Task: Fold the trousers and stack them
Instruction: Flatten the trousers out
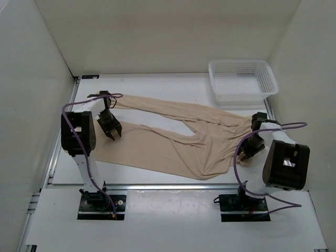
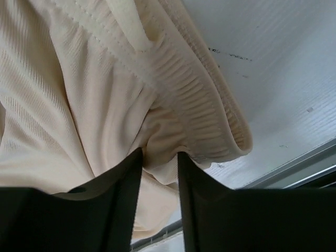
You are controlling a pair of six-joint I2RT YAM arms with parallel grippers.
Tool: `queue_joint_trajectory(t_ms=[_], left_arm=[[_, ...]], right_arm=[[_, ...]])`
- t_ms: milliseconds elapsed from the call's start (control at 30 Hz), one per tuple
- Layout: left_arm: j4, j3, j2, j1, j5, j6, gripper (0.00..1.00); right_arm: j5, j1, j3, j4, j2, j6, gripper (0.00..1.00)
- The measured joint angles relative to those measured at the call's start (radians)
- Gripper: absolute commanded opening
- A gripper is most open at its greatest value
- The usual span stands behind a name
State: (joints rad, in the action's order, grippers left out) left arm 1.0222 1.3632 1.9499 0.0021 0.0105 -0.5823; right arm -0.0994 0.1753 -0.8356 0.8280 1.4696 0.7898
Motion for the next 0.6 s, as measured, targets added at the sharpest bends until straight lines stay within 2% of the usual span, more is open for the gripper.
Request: queue_joint_trajectory(t_ms=[33, 67, 100, 133, 333, 600], left_arm=[[-0.007, 0.019, 0.026, 0.008, 0.004, 0.001, 0.48], [-0.013, 0.035, 0.048, 0.019, 0.006, 0.001, 0.48], [-0.018, 0.047, 0.068, 0.034, 0.011, 0.001, 0.48], [-0.009, 0.057, 0.077, 0.051, 0.026, 0.001, 0.48], [-0.009, 0.087, 0.093, 0.132, 0.026, 0.011, 0.48], [-0.001, 0.098, 0.104, 0.157, 0.027, 0.018, 0.47]], right_arm=[[-0.003, 0.000, -0.001, -0.007, 0.012, 0.002, 0.20], [-0.006, 0.000, -0.001, -0.010, 0.014, 0.003, 0.10], [-0.010, 0.000, -0.001, -0.011, 0.009, 0.012, 0.03], [-0.014, 0.000, -0.001, -0.013, 0.002, 0.017, 0.00], [-0.055, 0.000, 0.021, 0.016, -0.123, 0.044, 0.00], [-0.094, 0.000, 0.048, 0.168, -0.379, 0.080, 0.00]])
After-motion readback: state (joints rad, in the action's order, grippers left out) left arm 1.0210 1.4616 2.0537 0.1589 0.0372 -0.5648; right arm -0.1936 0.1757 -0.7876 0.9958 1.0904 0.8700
